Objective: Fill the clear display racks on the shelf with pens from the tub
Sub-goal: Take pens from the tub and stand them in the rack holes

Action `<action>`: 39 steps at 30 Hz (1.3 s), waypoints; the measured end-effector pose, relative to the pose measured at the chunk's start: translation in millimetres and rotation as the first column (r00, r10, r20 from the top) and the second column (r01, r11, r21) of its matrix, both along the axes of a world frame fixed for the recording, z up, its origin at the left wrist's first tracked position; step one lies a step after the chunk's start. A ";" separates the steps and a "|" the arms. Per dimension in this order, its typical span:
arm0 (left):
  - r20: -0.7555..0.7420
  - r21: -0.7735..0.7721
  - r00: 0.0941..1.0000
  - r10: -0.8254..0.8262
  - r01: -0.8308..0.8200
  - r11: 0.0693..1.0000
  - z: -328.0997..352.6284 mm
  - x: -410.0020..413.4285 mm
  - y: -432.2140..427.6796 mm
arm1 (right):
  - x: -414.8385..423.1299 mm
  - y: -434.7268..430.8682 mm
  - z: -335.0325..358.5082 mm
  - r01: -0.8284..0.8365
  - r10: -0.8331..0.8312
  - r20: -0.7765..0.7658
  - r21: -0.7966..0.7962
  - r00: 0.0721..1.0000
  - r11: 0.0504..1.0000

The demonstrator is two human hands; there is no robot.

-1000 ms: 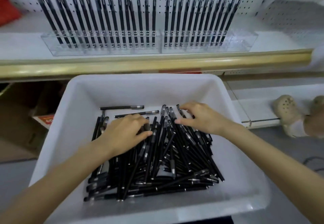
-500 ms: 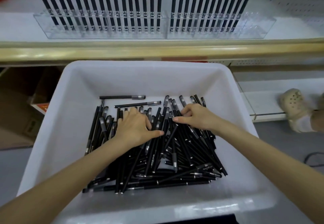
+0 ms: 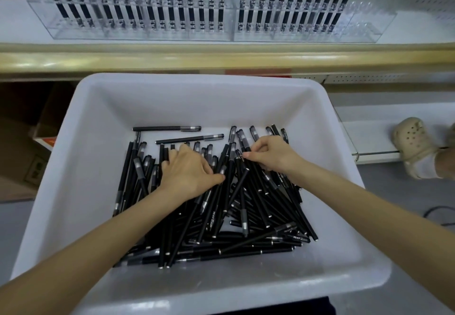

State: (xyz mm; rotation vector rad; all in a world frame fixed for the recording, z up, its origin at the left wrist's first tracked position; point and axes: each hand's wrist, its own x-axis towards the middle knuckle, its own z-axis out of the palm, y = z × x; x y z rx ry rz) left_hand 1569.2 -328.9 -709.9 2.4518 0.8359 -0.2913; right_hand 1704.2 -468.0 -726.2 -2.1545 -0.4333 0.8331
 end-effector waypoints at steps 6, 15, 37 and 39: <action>0.006 -0.031 1.000 0.007 -0.007 0.999 -1.8 0.3 -1.1 | 1.4 0.7 -2.0 0.008 -0.008 0.004 -0.003 1.000 1.000; 0.047 -0.301 0.995 0.091 -0.073 0.951 2.9 -2.1 9.3 | -0.1 0.9 2.2 0.029 -0.028 -0.030 0.020 0.999 0.999; 0.364 -0.632 0.887 0.285 0.010 0.775 43.7 1.7 34.8 | -6.0 3.8 40.5 -0.027 0.023 0.018 0.269 1.000 0.963; 0.393 -0.638 0.867 0.308 0.015 0.770 45.0 2.3 33.3 | -7.2 2.4 45.4 -0.042 0.045 0.000 0.325 0.999 0.945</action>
